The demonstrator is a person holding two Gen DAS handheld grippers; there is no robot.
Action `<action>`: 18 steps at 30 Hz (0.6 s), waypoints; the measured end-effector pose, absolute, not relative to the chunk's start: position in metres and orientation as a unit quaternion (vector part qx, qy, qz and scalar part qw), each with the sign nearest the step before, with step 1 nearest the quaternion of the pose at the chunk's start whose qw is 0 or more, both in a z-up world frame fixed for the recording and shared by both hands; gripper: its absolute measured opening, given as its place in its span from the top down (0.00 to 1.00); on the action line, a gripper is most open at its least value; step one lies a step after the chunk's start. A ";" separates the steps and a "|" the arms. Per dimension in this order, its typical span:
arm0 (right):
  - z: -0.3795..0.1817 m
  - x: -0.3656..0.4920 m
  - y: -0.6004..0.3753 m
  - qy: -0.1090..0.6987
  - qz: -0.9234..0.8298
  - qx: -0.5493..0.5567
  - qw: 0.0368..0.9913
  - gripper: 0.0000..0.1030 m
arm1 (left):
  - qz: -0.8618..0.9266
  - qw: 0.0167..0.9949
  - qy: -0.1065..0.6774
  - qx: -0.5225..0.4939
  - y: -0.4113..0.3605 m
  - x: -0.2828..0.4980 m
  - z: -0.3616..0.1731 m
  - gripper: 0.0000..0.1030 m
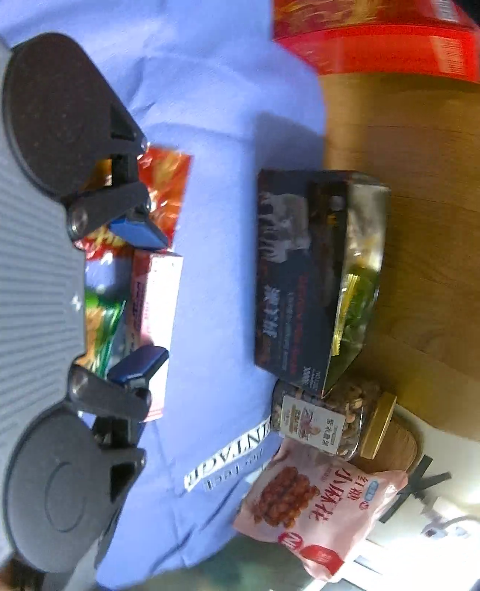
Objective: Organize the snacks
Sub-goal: 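Grasp the pink wafer bar with the left gripper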
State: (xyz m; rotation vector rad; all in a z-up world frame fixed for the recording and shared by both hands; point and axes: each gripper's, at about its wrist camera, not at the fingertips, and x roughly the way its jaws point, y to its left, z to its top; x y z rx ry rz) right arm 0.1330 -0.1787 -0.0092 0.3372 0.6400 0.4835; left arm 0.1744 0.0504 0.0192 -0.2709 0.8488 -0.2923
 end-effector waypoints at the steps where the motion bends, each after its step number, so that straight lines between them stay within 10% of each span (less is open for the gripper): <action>1: -0.008 0.133 -0.180 0.307 0.232 0.155 0.910 0.58 | -0.148 0.890 0.410 -0.134 0.049 0.175 0.020 0.45; 18: -0.013 0.131 -0.214 0.293 0.211 0.172 0.917 0.58 | -0.150 0.900 0.402 -0.081 0.012 0.163 0.016 0.42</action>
